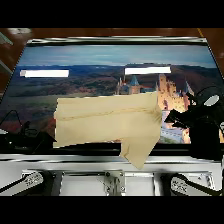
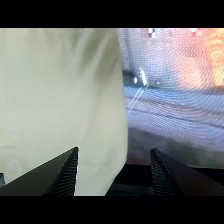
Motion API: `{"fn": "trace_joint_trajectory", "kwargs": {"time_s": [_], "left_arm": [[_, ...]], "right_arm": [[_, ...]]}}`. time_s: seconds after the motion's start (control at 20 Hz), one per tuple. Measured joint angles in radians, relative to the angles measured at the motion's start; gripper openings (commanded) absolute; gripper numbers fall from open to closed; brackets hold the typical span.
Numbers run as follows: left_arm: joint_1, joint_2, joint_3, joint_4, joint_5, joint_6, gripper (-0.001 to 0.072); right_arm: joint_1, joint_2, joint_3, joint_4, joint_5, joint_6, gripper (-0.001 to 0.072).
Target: Fold the shirts.
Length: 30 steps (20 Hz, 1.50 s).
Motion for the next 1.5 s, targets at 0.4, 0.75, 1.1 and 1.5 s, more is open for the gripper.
{"fn": "trace_joint_trajectory", "kwargs": {"time_s": [0.4,0.75,1.1,1.5], "left_arm": [[-0.022,-0.021,-0.046,-0.068,0.060,0.026,0.0352],[-0.074,-0.035,-0.053,-0.105,0.119,0.036,0.0032],[-0.087,-0.035,-0.053,-0.117,0.092,0.050,0.0033],[-0.087,-0.035,-0.053,-0.119,0.063,0.079,0.0033]], "right_arm": [[0.000,0.000,-0.001,0.005,-0.020,0.000,0.0559],[0.000,0.000,-0.001,0.005,-0.024,0.005,0.0559],[-0.002,0.005,-0.114,0.042,0.098,-0.061,0.0590],[0.000,0.009,-0.338,0.129,-0.018,-0.097,0.0584]]}}
